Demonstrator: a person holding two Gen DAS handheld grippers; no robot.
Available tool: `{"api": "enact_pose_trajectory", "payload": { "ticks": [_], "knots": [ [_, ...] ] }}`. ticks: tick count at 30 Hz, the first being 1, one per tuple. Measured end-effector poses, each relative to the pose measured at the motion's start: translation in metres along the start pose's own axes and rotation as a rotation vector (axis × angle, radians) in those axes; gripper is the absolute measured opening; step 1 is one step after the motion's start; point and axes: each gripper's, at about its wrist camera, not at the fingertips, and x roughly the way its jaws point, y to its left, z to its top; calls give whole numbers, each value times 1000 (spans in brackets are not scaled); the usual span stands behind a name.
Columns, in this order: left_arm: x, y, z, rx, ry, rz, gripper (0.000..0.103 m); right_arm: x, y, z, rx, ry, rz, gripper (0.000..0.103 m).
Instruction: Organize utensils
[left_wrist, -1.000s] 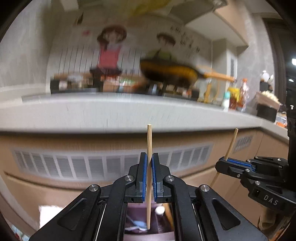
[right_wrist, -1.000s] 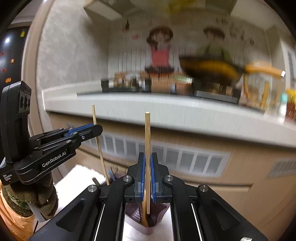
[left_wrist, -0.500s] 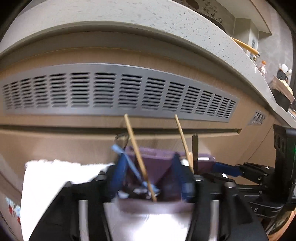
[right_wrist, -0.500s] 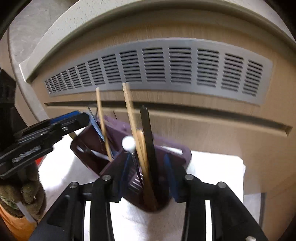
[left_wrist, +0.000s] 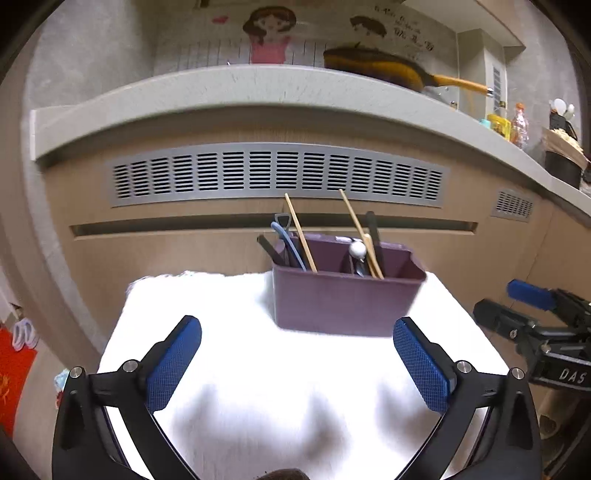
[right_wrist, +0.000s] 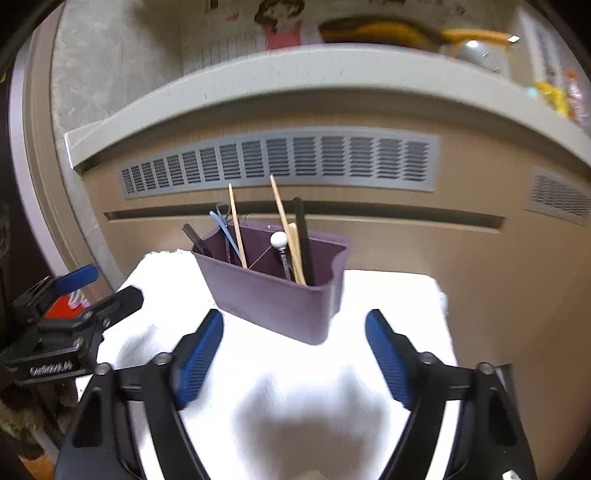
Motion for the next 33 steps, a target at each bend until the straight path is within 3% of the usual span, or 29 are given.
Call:
{"api": "enact_pose_trajectory", "payload": {
  "ticks": [3, 10, 13, 33],
  "knots": [
    [-35, -6, -22, 17, -14, 31, 103, -36, 0, -21, 30, -36, -32, 94],
    [-89, -24, -63, 20, -68, 117, 103, -87, 8, -66, 35, -111, -169, 101],
    [-95, -27, -69, 8, -51, 84, 103, -95, 9, -77, 26, -110, -180, 102],
    [-109, -39, -66, 48, -49, 86, 103, -101, 8, -83, 8, -101, -182, 102]
  ]
}}
